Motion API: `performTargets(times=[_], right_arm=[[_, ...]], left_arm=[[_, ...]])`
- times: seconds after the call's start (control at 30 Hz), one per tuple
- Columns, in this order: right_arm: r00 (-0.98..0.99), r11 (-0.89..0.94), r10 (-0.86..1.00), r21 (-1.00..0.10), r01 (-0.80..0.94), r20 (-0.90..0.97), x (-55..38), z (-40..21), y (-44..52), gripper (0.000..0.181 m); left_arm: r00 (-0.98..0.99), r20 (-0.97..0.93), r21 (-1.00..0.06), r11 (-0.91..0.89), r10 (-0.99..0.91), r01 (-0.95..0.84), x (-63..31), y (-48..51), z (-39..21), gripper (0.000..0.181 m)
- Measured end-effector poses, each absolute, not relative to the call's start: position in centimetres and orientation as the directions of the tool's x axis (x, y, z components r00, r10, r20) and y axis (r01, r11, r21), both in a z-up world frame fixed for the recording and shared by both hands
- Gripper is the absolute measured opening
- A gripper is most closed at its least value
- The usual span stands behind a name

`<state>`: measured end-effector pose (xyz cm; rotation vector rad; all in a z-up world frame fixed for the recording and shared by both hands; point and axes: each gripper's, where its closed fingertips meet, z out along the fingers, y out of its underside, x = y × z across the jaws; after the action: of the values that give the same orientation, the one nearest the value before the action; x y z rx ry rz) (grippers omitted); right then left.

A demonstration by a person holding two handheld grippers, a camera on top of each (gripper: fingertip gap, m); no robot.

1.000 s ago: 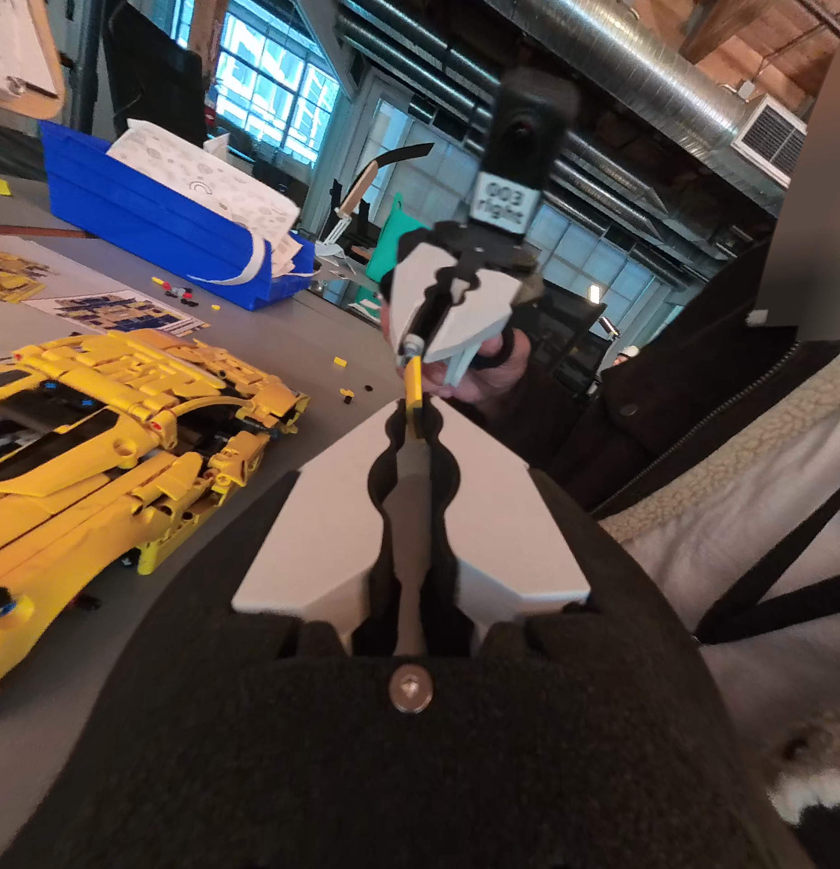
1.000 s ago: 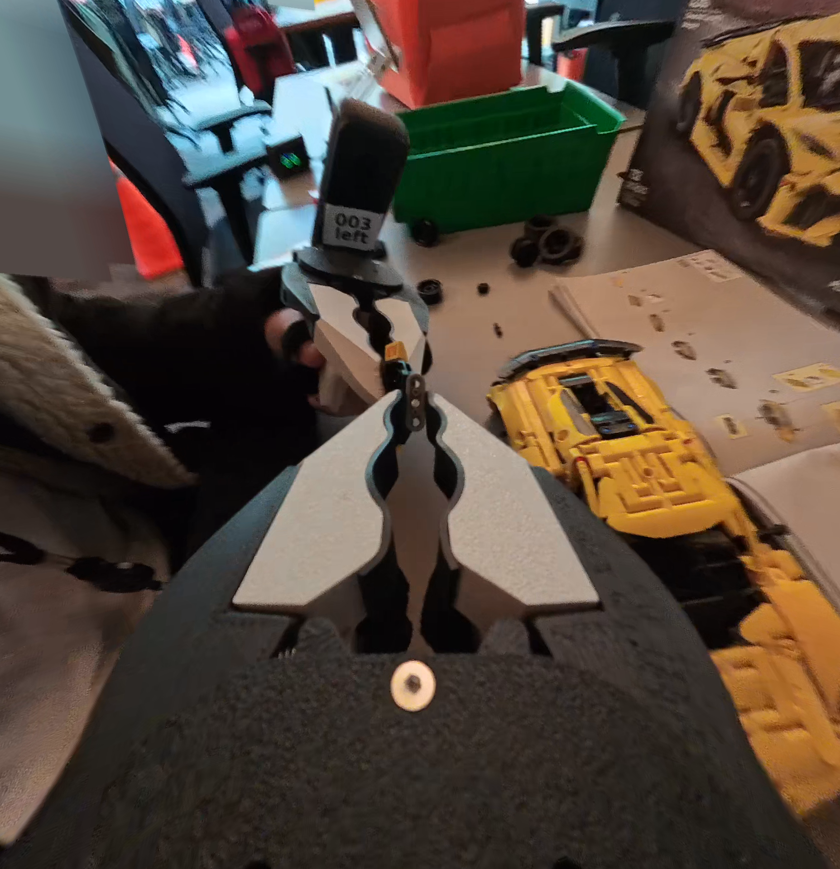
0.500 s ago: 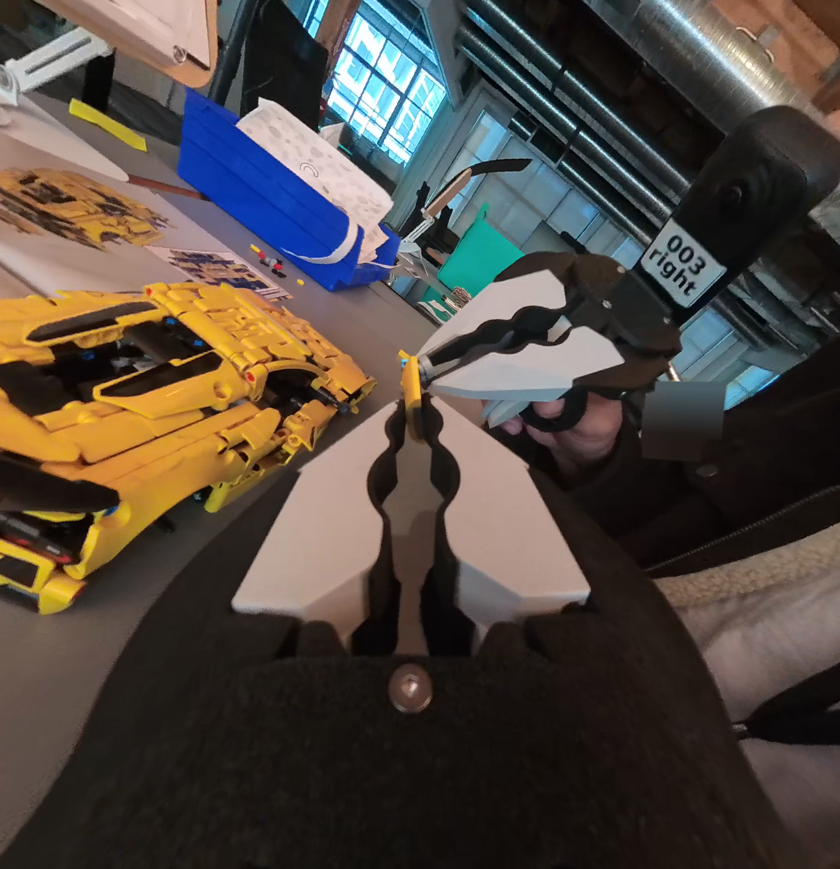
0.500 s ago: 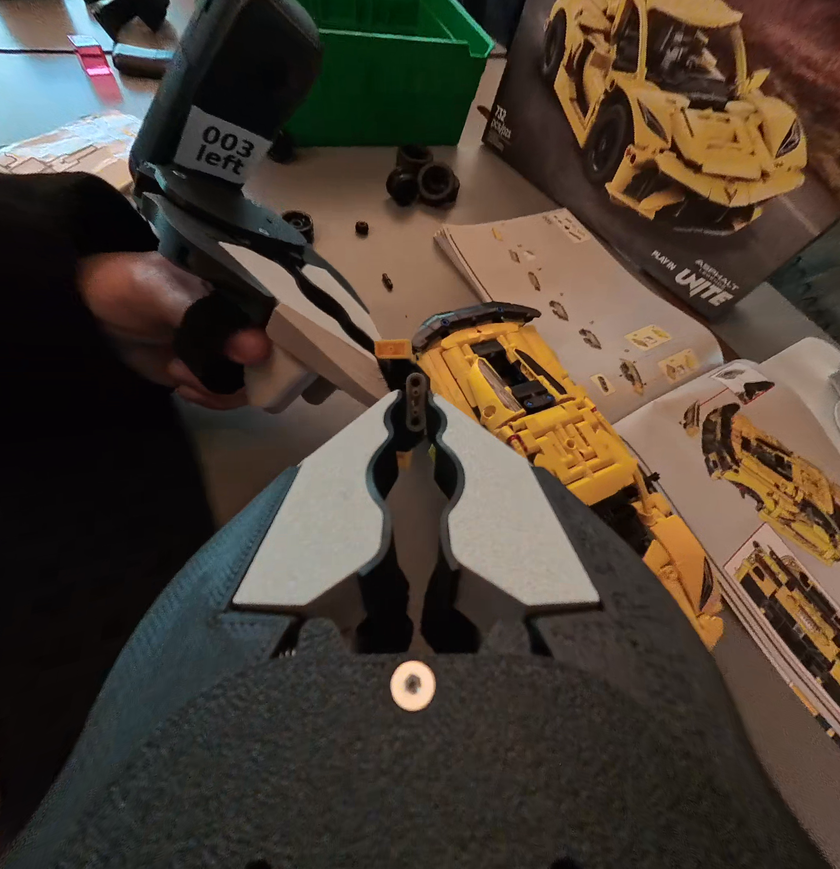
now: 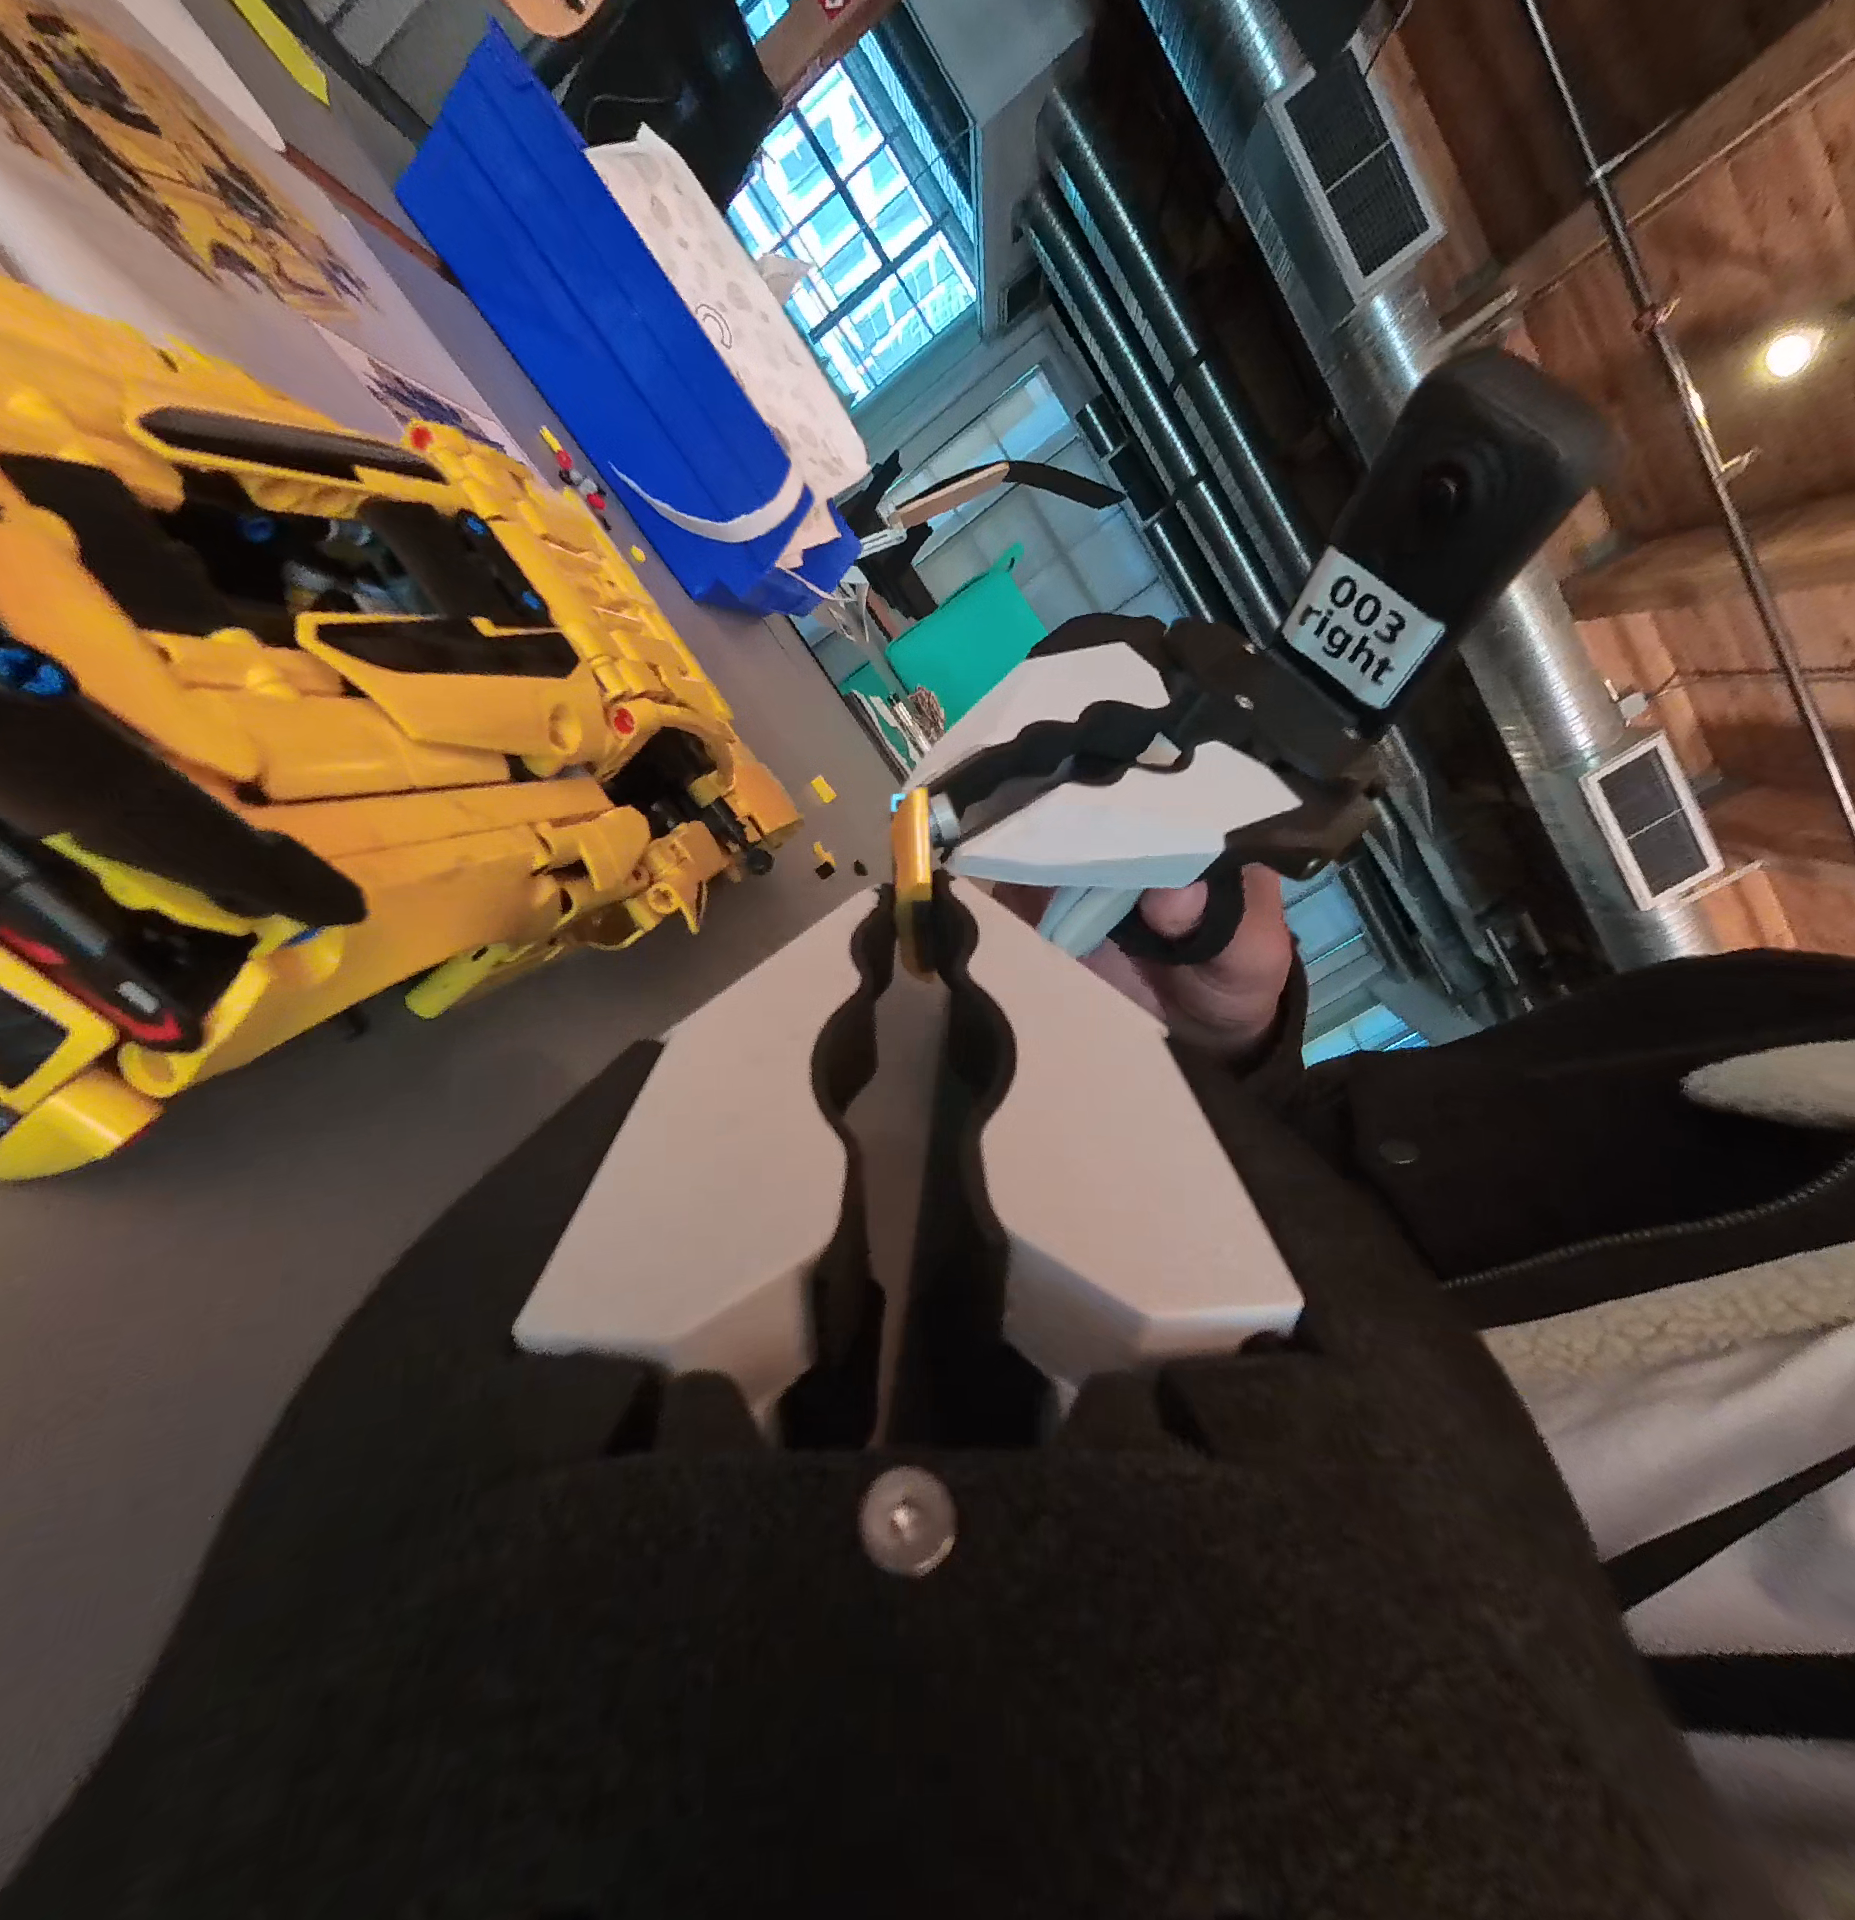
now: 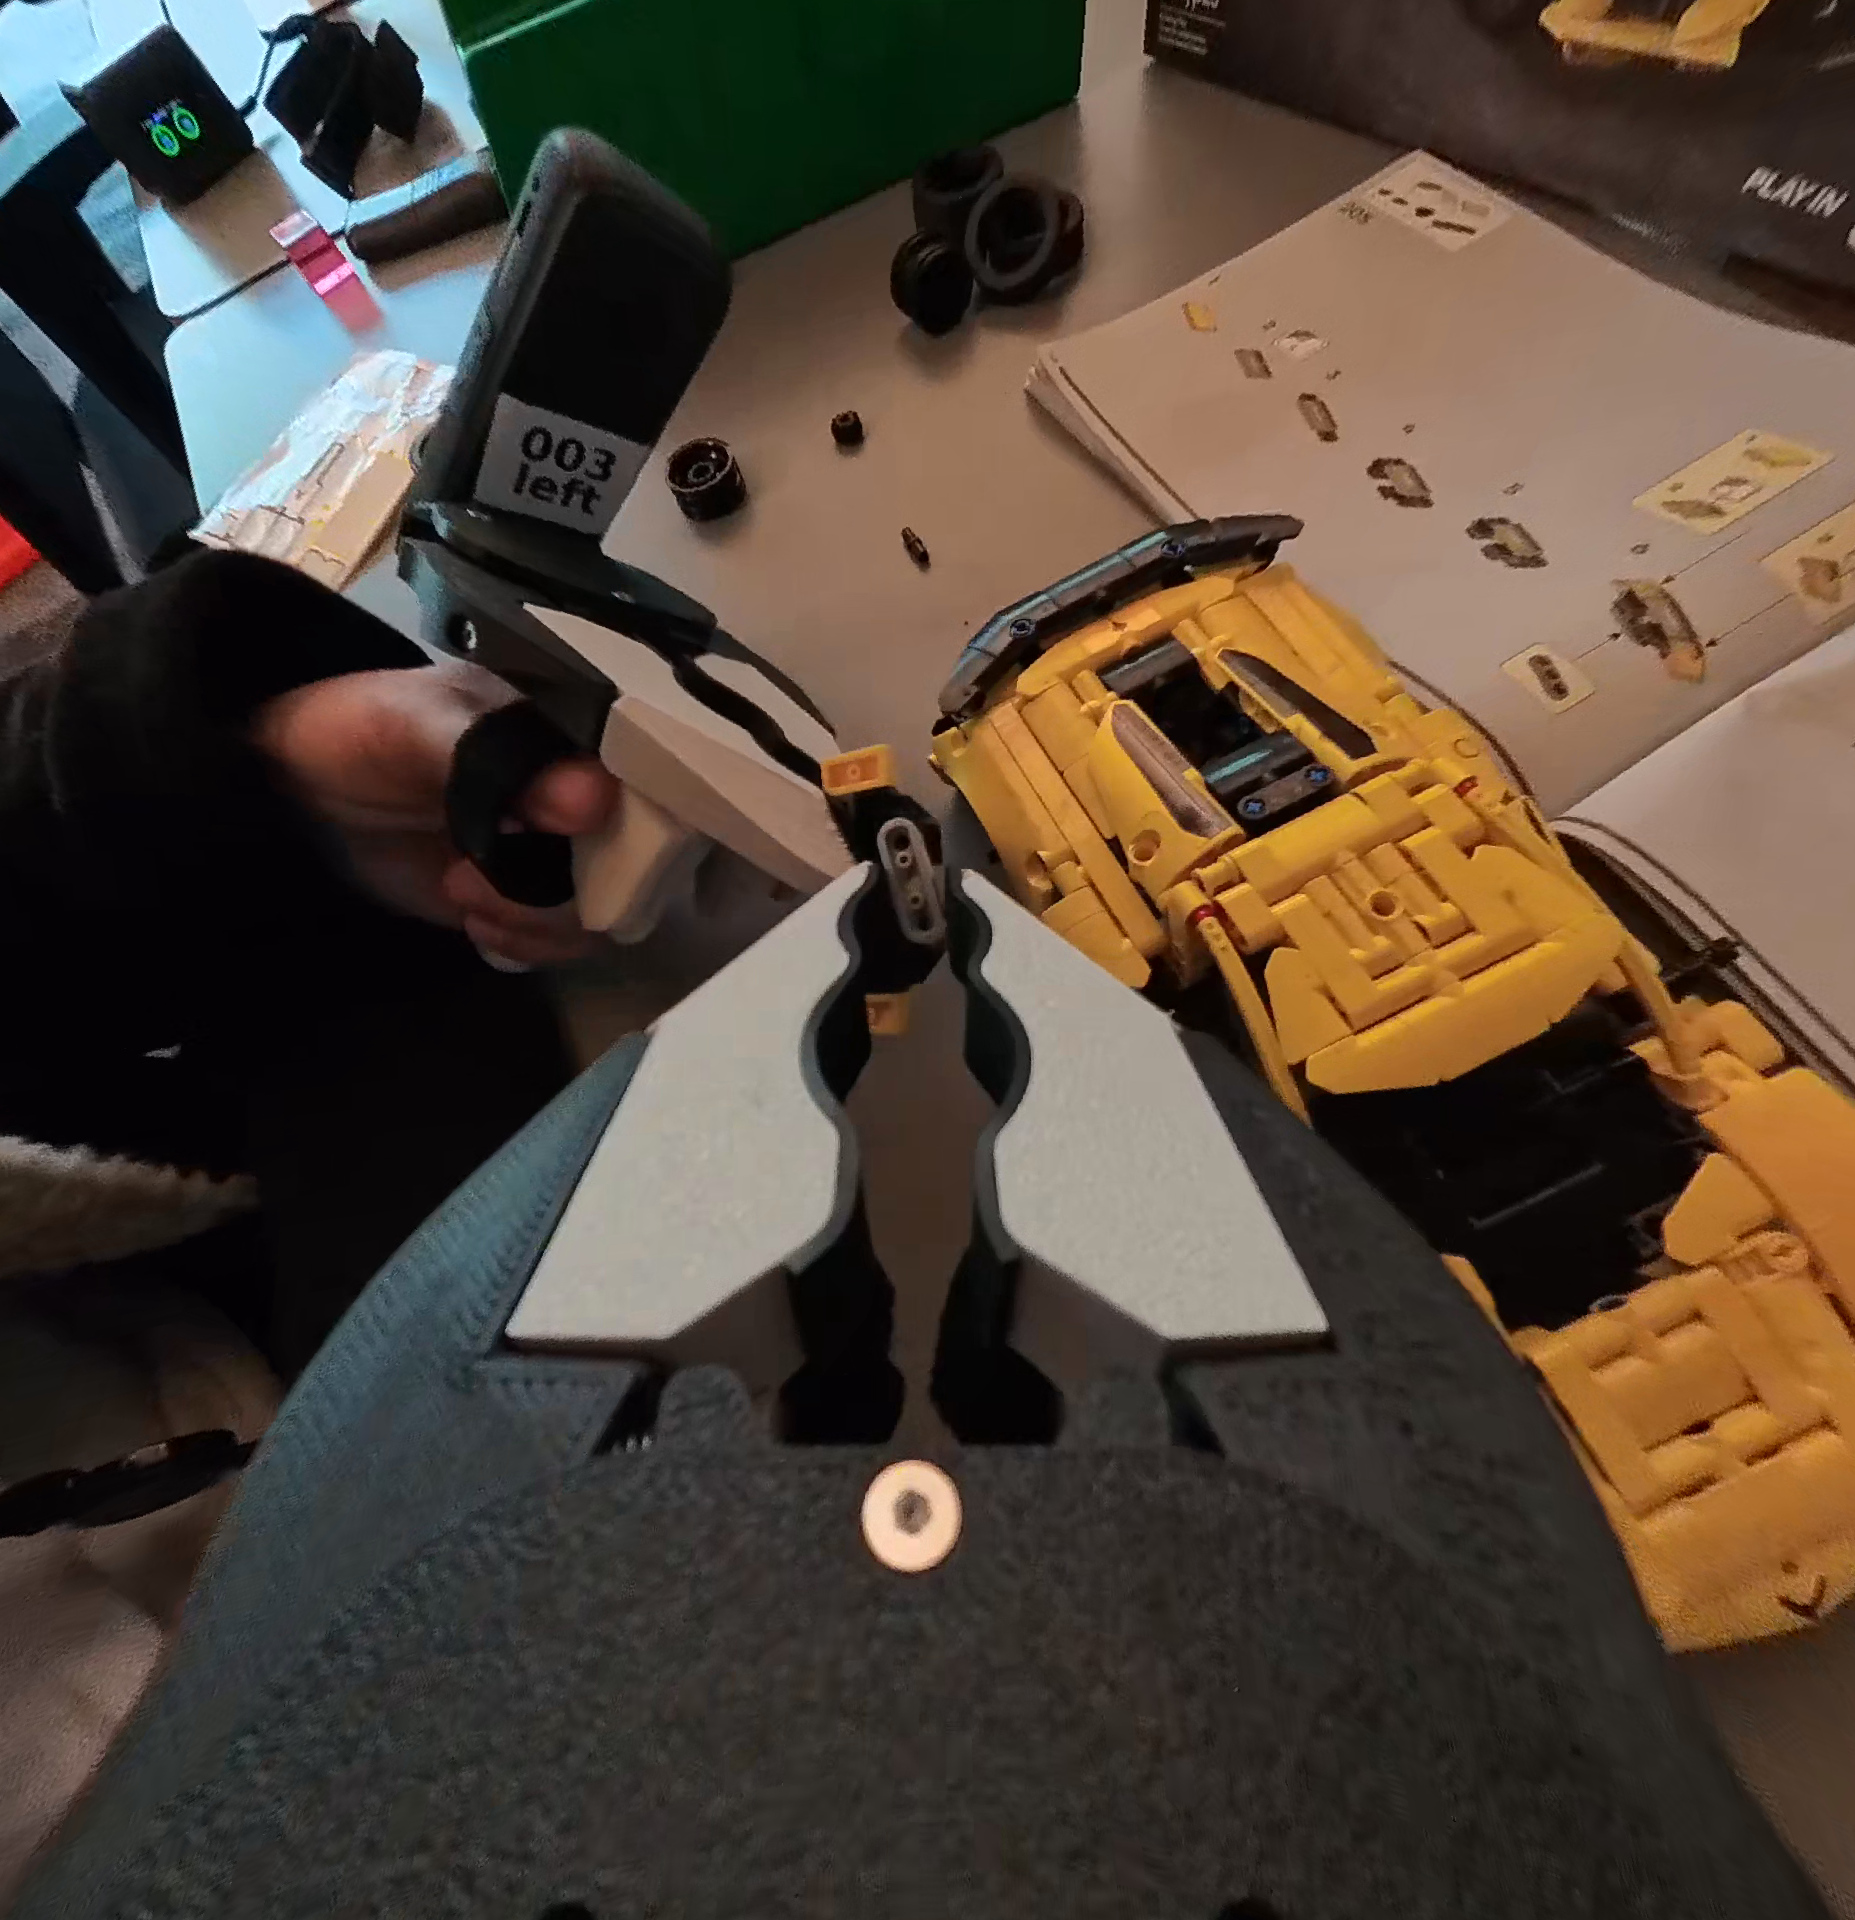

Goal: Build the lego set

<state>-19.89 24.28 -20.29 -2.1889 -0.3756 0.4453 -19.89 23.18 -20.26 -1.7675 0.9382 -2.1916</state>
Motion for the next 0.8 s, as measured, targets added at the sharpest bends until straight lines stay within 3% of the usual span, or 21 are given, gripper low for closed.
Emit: performTargets(times=[0.23, 0.4, 0.8], right_arm=[[0.876, -0.613, 0.405, -0.788, 0.049, -0.260, -20.4, -20.2, 24.8, 0.016], [0.884, -0.613, 0.390, -0.789, 0.039, -0.259, -20.0, -20.2, 25.2, 0.005], [0.832, -0.634, 0.414, -0.773, -0.027, -0.368, -20.6, -20.3, 25.4, 0.006]], left_arm=[[-0.292, 0.866, -0.476, -0.848, -0.406, -0.231, -20.2, 24.1, -20.2, 0.006], [-0.293, 0.867, -0.474, -0.850, -0.404, -0.230, -20.3, 24.1, -20.2, 0.005], [-0.290, 0.871, -0.469, -0.848, -0.397, -0.246, -20.3, 24.0, -20.4, 0.006]])
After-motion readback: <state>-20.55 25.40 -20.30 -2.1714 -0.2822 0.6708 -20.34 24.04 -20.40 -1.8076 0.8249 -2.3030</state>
